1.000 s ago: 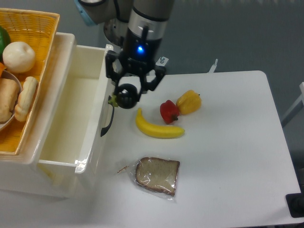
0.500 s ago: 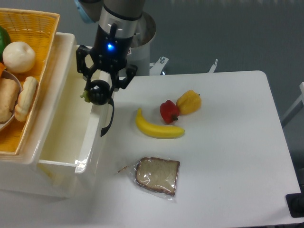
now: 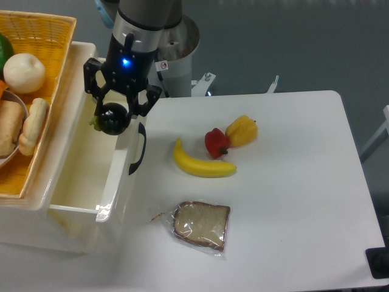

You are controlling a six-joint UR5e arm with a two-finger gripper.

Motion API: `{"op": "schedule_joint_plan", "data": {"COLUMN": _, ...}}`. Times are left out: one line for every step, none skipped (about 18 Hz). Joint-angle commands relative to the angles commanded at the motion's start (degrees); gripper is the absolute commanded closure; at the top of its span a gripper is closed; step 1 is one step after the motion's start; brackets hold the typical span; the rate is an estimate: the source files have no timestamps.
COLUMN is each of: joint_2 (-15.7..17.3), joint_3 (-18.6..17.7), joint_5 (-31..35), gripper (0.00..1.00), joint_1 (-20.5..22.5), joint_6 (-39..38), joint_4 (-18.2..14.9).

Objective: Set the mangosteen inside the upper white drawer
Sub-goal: 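Carry the held mangosteen over the open white drawer, then open the gripper to drop the mangosteen into the drawer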

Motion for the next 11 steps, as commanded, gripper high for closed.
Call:
{"op": "schedule_joint_plan", "data": {"joint_2": -0.09, "joint_3": 0.00, "joint_5": 0.00, "gripper": 0.17, "joint_1": 0.00, "joint_6": 0.09, "joint_4": 0.00}}
{"op": "schedule_joint_plan", "data": {"joint_2": 0.00, "joint_3": 0.00, "joint_5": -0.09, "gripper": 0.14, "joint_1": 0.00, "joint_6": 0.09, "joint_4": 0.09}}
{"op": "schedule_joint_plan", "data": {"joint_2": 0.00, "joint_3": 0.00, "joint_5": -0.09, "gripper": 0.14, "joint_1": 0.00, "joint_6": 0.00, "joint_4": 0.09}}
{"op": "schedule_joint_plan", "data": {"joint_2": 0.00, "joint_3": 0.00, "joint_5": -0.09, "gripper": 0.13, "joint_1": 0.00, "joint_6": 0.09, "joint_4": 0.09}}
{"op": "schedule_joint_plan", "data": {"joint_2": 0.00, "joint_3": 0.00, "joint_5": -0.17, "gripper": 0.08, "joint_1": 0.00, "joint_6": 0.09, "joint_4": 0.09}}
{"op": "schedule_joint_plan", "data": {"joint_2": -0.09, "joint_3": 0.00, "joint_5": -0.09, "gripper": 0.05, "joint_1": 0.00, "joint_6": 0.09, "joint_4": 0.18}}
{"op": "schedule_joint_plan", "data": {"joint_2": -0.17, "joint_3": 0.00, "joint_5": -0.09, "gripper": 0.02, "joint_1": -0.09, "joint_6": 0.35, "joint_4": 0.18}}
{"op": "schedule_joint_plan", "data": {"joint_2": -0.18, "joint_3": 0.00, "joint_5": -0.09, "gripper": 0.01, "joint_1": -0.09, "joint_6": 0.61, "joint_4": 0.18}}
{"op": "schedule_joint_plan", "data": {"joint_2": -0.35, "joint_3": 0.00, "joint_5": 0.09, "gripper": 0.00, "joint_1": -0.09, "joint_6": 0.70, "joint_4": 0.18}}
{"op": "schedule_joint_plan", "data": {"joint_2": -0.53, "joint_3": 0.00, "joint_5": 0.17, "gripper": 0.00, "joint_1": -0.09, "joint_6": 0.79, "joint_4": 0.35}}
{"op": "schedule_joint_plan", "data": {"joint_2": -0.79, "joint_3": 0.00, "joint_5": 0.78, "gripper": 0.00, "joint_1": 0.09, "joint_6": 1.66, "joint_4": 0.35}}
